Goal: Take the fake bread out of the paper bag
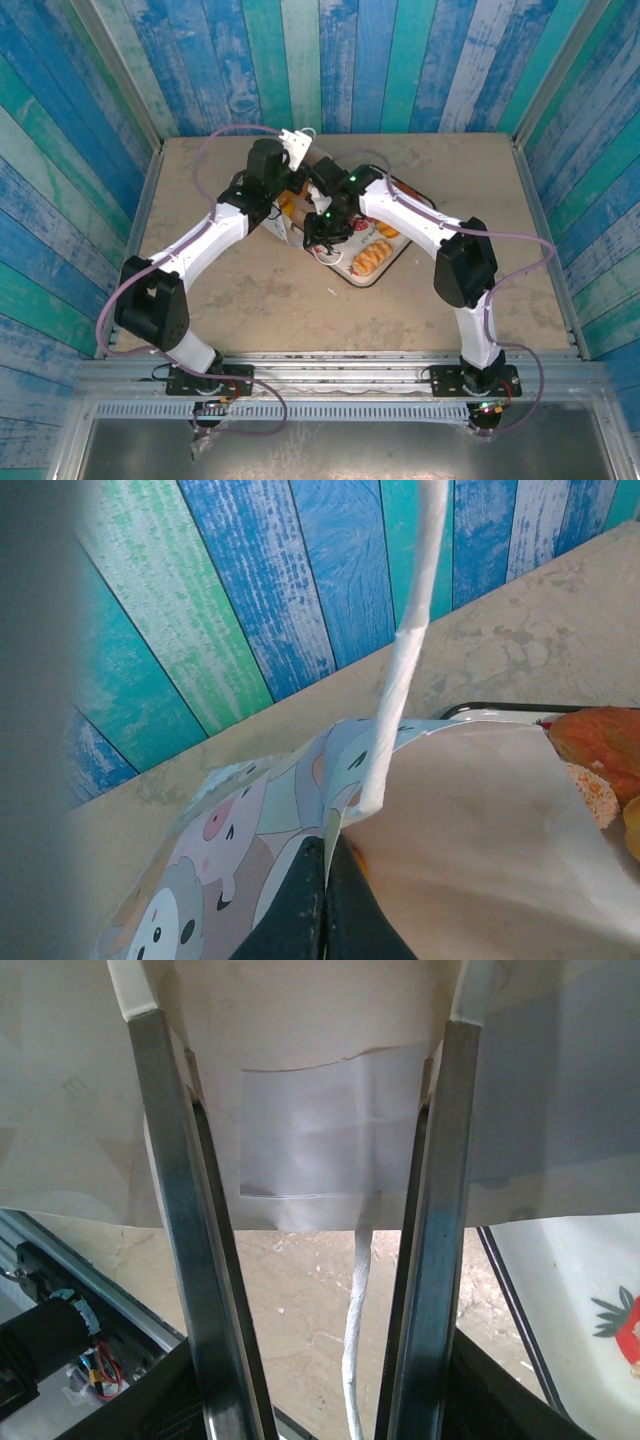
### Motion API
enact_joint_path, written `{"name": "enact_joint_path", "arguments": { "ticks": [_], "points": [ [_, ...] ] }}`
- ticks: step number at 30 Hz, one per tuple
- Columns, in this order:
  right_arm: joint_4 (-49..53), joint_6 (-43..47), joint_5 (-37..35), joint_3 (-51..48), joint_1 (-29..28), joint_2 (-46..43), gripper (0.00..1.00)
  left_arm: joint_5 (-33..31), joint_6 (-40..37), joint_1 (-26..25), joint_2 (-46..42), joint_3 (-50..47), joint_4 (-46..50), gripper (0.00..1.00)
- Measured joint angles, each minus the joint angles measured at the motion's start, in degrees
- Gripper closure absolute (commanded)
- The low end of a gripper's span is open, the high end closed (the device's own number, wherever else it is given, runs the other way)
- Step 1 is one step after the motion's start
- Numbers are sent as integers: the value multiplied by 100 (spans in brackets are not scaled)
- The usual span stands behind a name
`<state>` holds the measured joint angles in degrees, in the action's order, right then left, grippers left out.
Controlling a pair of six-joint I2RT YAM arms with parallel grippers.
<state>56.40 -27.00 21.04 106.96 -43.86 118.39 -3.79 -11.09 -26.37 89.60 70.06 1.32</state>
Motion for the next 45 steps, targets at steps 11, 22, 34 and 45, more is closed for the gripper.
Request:
{"name": "enact_joint_path", "arguments": {
  "ticks": [11,22,34,45],
  "points": [
    [55,2,-20,278,4,188,76,7,37,76,0,-9,-9,100],
    [166,9,-264,278,48,101,95,-42,57,39,0,-107,-103,100],
    [382,96,-468,278,55,-570,99,-350,203,4,0,-157,-192,100],
    [911,437,-719,278,55,-1082,99,-863,503,7,0,-87,-127,100]
  ]
}}
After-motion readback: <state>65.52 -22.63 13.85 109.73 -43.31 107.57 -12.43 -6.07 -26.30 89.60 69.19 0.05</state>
